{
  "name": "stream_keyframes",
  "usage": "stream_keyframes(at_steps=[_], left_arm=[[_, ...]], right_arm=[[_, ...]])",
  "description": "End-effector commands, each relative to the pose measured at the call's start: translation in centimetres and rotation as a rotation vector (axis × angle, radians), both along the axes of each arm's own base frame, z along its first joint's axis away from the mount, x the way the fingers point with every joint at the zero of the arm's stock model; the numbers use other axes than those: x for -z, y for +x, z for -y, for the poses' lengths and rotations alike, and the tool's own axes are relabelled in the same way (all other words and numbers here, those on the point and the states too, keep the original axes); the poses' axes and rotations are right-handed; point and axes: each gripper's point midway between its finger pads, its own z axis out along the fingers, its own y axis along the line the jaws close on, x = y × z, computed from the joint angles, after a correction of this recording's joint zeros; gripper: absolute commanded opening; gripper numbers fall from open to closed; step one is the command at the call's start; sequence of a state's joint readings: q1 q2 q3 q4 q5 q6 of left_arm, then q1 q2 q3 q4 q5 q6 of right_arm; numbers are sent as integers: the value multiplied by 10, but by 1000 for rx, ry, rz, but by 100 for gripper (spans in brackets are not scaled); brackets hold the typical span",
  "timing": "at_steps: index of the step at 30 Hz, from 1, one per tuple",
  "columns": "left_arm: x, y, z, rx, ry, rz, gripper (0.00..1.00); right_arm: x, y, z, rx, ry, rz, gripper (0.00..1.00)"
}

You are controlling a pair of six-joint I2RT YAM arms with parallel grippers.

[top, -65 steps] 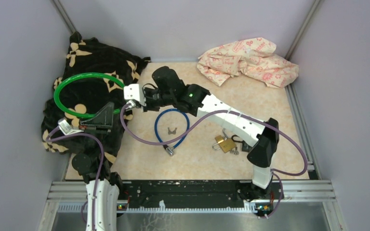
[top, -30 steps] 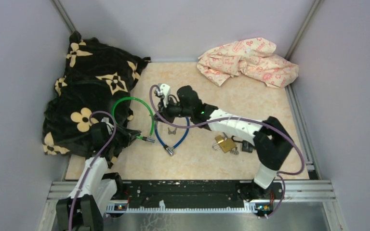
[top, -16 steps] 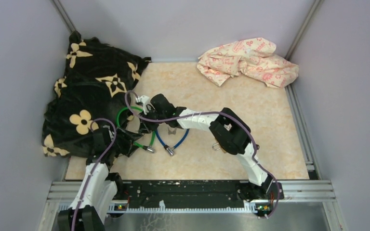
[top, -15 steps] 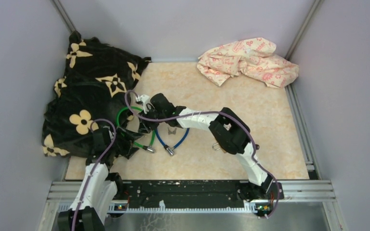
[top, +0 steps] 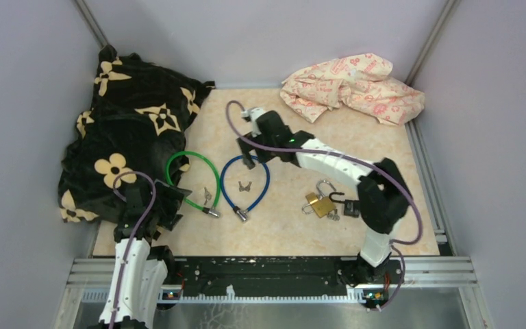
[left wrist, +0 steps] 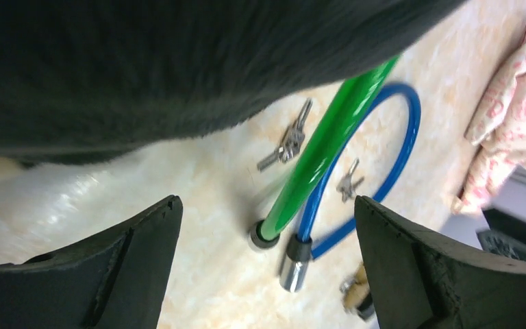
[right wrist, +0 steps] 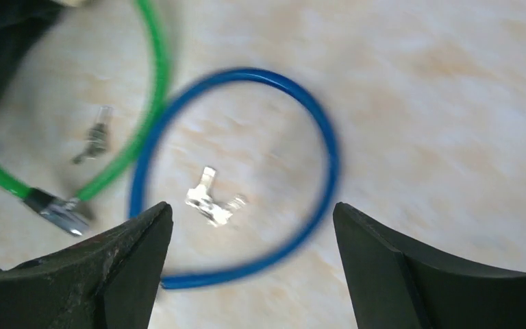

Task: Lock with the key
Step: Pick up the lock from the center of the board.

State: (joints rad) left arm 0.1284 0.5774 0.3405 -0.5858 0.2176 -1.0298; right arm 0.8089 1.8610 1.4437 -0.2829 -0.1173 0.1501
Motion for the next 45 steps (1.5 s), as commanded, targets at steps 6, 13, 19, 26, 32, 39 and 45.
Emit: stream_keyframes(at_steps=[6,13,19,26,32,39,45], left_arm=[[-78,25,-57,76,510,258,99],[-172,46,-33,224,656,732,99],[-201,42,-14,272,656,932,99],[-189,48,-5,303,568,900,99],[-193,49,-1,318,553,935,99],[-193,49,3,341,551,945,99],[-195,49,15,417,532,993,98]], right_arm=[[45,-63,232,556,-419,-298,84],[75,-85,280,680,-419,-476,79],[85,-67,277,666,-365,-429,50],[73,-31,260,649,-292,-342,41],[87,-14,249,658,-262,-355,41],[123,-31,251,652,-328,-477,28],[101,-30,225,583,-177,-493,0]])
